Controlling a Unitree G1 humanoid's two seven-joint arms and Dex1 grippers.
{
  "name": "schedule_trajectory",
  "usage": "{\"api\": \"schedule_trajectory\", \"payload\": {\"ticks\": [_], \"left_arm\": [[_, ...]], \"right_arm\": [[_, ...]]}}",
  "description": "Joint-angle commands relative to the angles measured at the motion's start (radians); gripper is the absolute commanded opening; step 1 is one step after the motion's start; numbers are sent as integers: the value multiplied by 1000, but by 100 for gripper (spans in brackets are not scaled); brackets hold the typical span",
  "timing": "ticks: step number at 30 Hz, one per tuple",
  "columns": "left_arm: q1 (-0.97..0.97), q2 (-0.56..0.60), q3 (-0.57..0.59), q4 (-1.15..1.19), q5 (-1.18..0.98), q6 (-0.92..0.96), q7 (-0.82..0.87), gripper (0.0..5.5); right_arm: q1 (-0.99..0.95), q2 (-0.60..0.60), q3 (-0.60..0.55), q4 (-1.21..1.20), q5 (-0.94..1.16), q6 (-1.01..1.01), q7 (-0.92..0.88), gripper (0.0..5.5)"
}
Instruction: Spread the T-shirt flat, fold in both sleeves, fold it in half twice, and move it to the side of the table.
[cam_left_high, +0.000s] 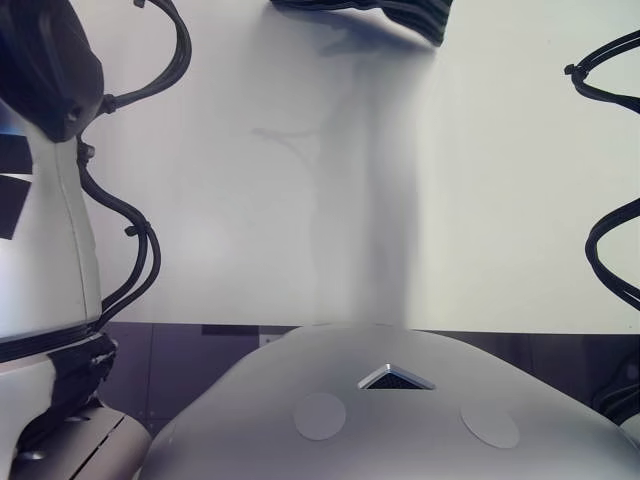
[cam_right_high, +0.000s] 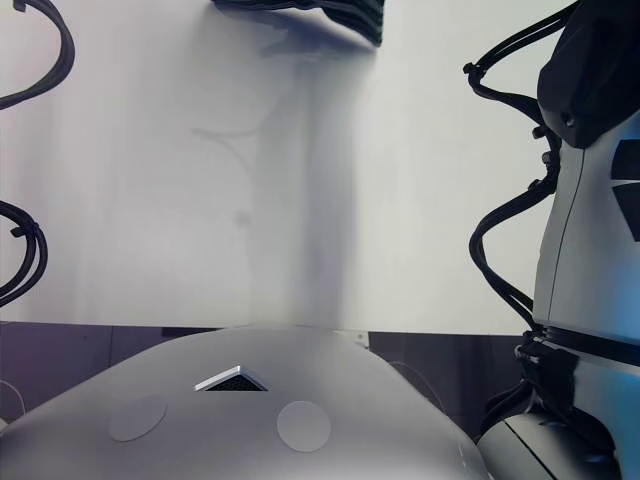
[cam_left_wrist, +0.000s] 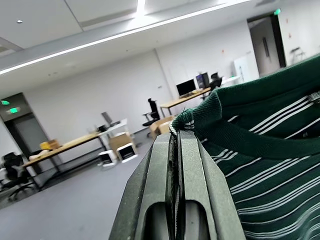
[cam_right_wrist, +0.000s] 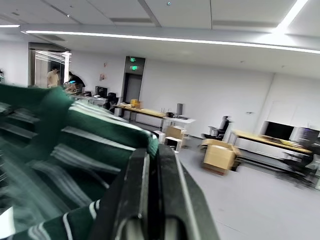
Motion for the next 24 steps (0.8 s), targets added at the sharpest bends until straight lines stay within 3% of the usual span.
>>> {"api": "schedule_trajectory", "payload": {"ticks": [1,4,5,7,10,12,19,24], "left_arm": [[21,73,35,-12,-56,60,-410,0],[66,154,22,-52,-90,149,-827,0],[101,199,-27,-108,-127,222,-953,0],[313,367,-240,-470,-368,435,-1067,0],[619,590,-427,-942,-604,555,-1076,0],[804,671,-474,-1188,-659,574,-1076,0],[1308,758,-486,-1684,-616,613,-1074,0],[1566,760,-585,-1874,-417,603,-923,0]], "right_arm": [[66,-61,71,-61,-20,46,477,2],[169,-152,142,-203,31,144,792,2],[249,-221,203,-364,137,244,840,2],[448,-398,317,-773,418,497,873,2],[692,-557,370,-1176,620,685,873,2],[854,-546,352,-1354,618,786,871,2],[1241,-515,330,-1690,634,980,704,2],[1476,-519,407,-1808,512,951,583,2]]}}
